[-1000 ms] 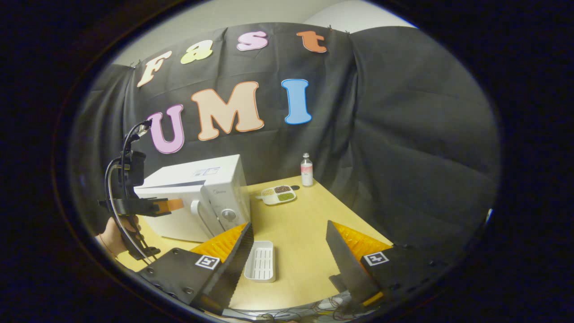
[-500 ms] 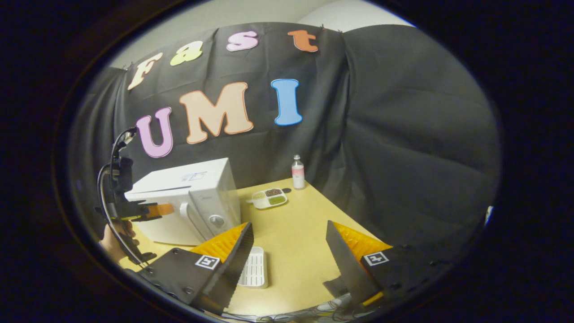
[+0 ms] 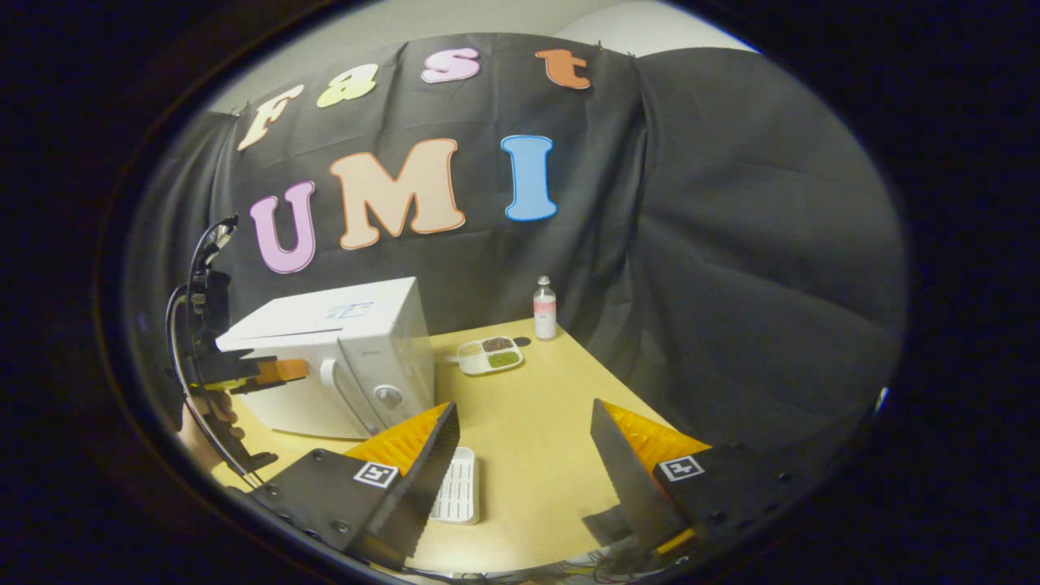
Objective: Open the microwave oven with the left hand, put the food in, and close the microwave oven.
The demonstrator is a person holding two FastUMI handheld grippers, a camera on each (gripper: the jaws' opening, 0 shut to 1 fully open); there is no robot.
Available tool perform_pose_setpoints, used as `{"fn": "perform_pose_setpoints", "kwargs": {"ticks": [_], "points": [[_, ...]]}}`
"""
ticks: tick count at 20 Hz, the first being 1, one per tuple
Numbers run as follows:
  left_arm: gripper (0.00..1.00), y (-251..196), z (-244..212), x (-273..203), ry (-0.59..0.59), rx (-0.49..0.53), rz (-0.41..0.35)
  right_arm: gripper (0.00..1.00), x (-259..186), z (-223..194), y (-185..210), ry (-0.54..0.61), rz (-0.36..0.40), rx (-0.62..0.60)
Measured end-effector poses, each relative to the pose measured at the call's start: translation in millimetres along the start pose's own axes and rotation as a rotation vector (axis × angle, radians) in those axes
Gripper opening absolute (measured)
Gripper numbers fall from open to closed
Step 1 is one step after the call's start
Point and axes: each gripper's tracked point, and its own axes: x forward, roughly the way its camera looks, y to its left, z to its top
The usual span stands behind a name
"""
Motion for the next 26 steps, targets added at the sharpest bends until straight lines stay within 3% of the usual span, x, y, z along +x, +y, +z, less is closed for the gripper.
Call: {"fn": "perform_pose_setpoints", "kwargs": {"ticks": [5, 6, 8, 11, 17, 19, 21, 22, 23, 26], "points": [[0.01, 2, -4, -1, 0.025, 0.002, -0.007, 1.00, 1, -6, -2, 0.022, 0.024, 0.003], [0.01, 4, -7, -1, 0.039, 0.009, 0.007, 0.92, 0, -6, -2, 0.021, 0.033, 0.012], [0.01, 0, -12, -9, 0.072, 0.007, 0.000, 0.92, 2, -7, 0, 0.022, 0.036, 0.025], [0.09, -4, -14, -31, 0.073, 0.044, 0.007, 0.92, 0, -2, -1, 0.006, 0.025, 0.023], [0.38, 24, -14, -94, 0.064, 0.150, 0.119, 0.92, 4, -9, 13, 0.028, 0.070, 0.012], [0.66, 27, -6, -112, 0.038, 0.166, 0.145, 0.92, 3, -10, 17, 0.050, 0.084, -0.006], [0.82, 26, -1, -128, 0.008, 0.149, 0.157, 0.92, 0, -7, 23, 0.059, 0.106, -0.003], [0.95, 28, 2, -136, -0.013, 0.147, 0.173, 0.92, -1, -4, 29, 0.053, 0.123, -0.003], [1.00, 31, 6, -140, -0.033, 0.157, 0.200, 0.92, -2, 0, 33, 0.044, 0.142, -0.011], [0.98, 38, 9, -152, -0.055, 0.138, 0.246, 0.92, -3, 13, 46, 0.008, 0.187, -0.031]]}}
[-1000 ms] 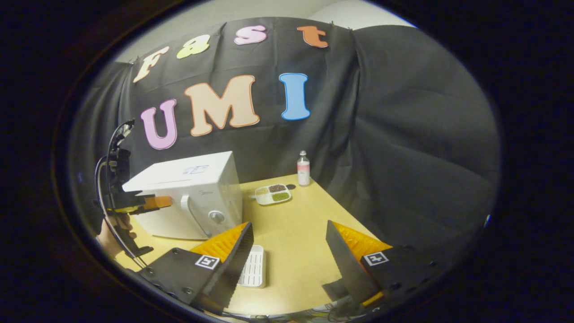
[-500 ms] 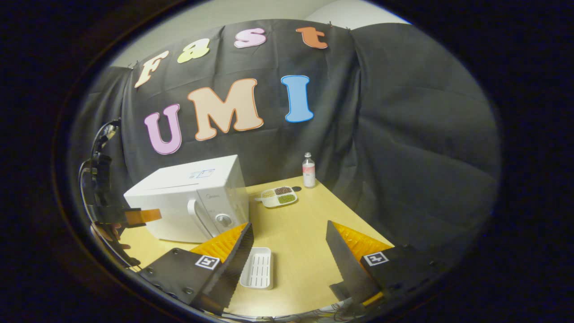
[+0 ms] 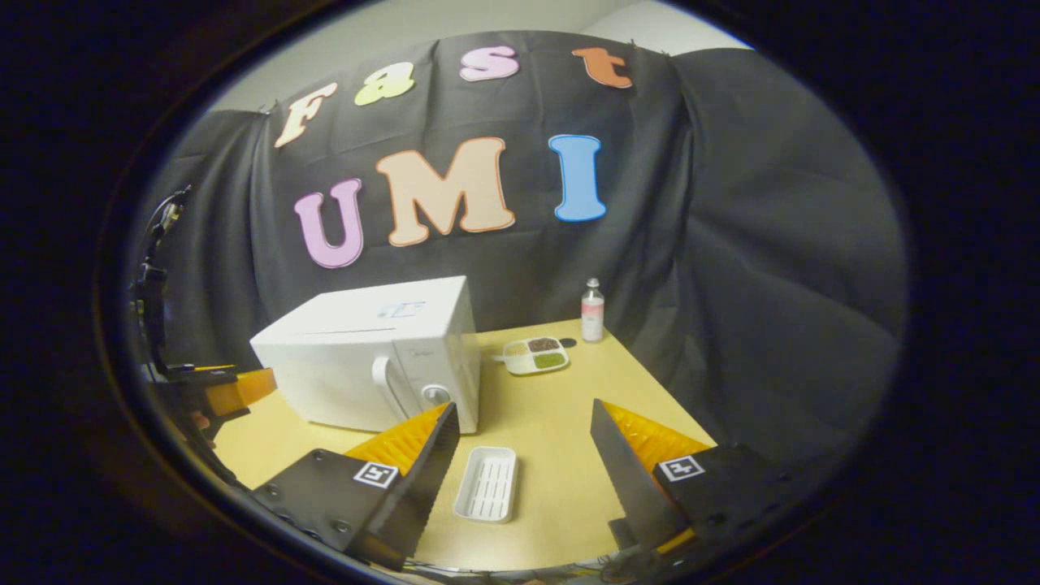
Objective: Open the microwave oven with the left hand, put the food in, and close the microwave oven.
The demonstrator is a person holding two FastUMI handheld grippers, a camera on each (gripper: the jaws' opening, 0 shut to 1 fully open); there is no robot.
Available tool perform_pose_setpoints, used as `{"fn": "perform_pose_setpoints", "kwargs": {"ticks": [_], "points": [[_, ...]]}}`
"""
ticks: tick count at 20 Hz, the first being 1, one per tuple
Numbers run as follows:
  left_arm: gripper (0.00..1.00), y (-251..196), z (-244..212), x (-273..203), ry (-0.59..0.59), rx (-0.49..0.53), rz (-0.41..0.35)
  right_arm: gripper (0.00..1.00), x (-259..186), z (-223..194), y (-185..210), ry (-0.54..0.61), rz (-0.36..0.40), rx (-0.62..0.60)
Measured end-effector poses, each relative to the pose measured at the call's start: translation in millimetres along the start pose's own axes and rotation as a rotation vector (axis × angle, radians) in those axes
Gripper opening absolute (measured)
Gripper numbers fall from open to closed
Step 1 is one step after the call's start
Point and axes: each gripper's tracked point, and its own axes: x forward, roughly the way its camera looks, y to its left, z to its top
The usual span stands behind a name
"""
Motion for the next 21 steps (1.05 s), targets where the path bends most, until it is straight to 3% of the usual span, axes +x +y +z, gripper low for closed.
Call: {"fn": "perform_pose_setpoints", "kwargs": {"ticks": [4, 10, 11, 12, 13, 16, 17, 18, 19, 21], "points": [[0.98, 18, 6, -18, -0.019, -0.058, 0.059, 0.92, 1, 32, 25, -0.078, 0.090, 0.027], [0.95, 31, 29, -31, -0.090, -0.063, 0.118, 0.92, -8, 75, 29, -0.179, 0.125, -0.054], [0.95, 31, 32, -31, -0.097, -0.052, 0.122, 0.99, -9, 82, 31, -0.194, 0.136, -0.058], [0.95, 31, 34, -31, -0.103, -0.040, 0.124, 0.92, -11, 88, 33, -0.206, 0.145, -0.060], [0.95, 29, 35, -31, -0.110, -0.031, 0.122, 0.99, -12, 93, 33, -0.215, 0.151, -0.064], [0.96, 17, 35, -30, -0.103, -0.014, 0.100, 0.99, -14, 97, 31, -0.220, 0.158, -0.060], [0.96, 13, 36, -31, -0.106, -0.005, 0.092, 0.92, -16, 97, 29, -0.220, 0.159, -0.051], [0.95, 8, 39, -32, -0.109, 0.007, 0.085, 0.99, -18, 95, 28, -0.219, 0.159, -0.045], [0.95, 4, 39, -31, -0.111, 0.019, 0.079, 0.92, -20, 94, 25, -0.217, 0.159, -0.042], [0.95, -6, 39, -31, -0.110, 0.038, 0.063, 0.92, -20, 88, 20, -0.210, 0.160, -0.048]]}}
